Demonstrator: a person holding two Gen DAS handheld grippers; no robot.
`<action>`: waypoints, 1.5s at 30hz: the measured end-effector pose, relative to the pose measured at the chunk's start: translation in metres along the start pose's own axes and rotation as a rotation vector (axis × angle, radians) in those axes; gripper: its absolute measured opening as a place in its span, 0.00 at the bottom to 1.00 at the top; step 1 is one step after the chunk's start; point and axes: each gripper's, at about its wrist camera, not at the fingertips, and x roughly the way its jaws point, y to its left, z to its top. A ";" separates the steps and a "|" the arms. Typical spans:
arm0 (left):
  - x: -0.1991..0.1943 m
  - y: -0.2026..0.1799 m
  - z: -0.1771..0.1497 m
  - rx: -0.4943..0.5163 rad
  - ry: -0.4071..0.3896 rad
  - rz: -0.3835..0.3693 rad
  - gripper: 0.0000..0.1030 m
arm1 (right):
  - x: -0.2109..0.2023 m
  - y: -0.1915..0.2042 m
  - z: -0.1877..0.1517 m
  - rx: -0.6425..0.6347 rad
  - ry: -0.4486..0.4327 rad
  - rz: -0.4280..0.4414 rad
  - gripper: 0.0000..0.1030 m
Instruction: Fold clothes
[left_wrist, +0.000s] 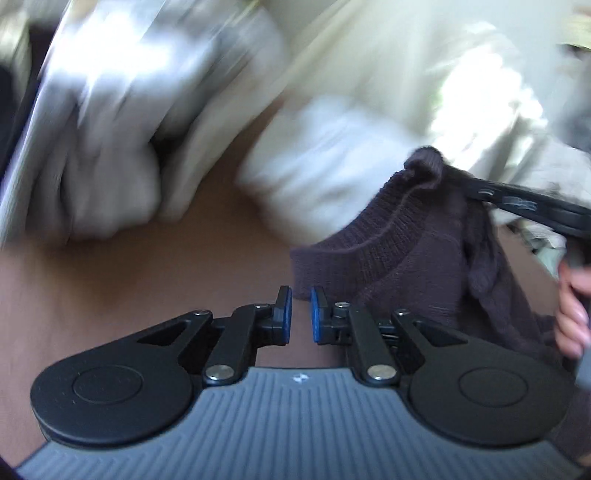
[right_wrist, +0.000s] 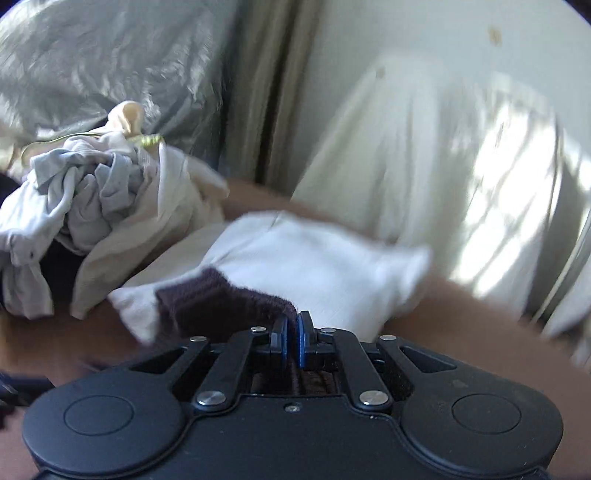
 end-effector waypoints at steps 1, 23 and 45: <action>0.011 0.021 0.003 -0.120 0.072 -0.064 0.09 | 0.008 -0.008 -0.008 0.132 0.048 0.050 0.10; 0.080 0.014 0.022 -0.148 0.164 -0.287 0.45 | -0.123 0.082 -0.157 -0.201 0.270 0.015 0.63; 0.031 -0.039 0.019 0.134 0.053 -0.202 0.07 | -0.126 0.050 -0.143 0.034 0.220 0.014 0.21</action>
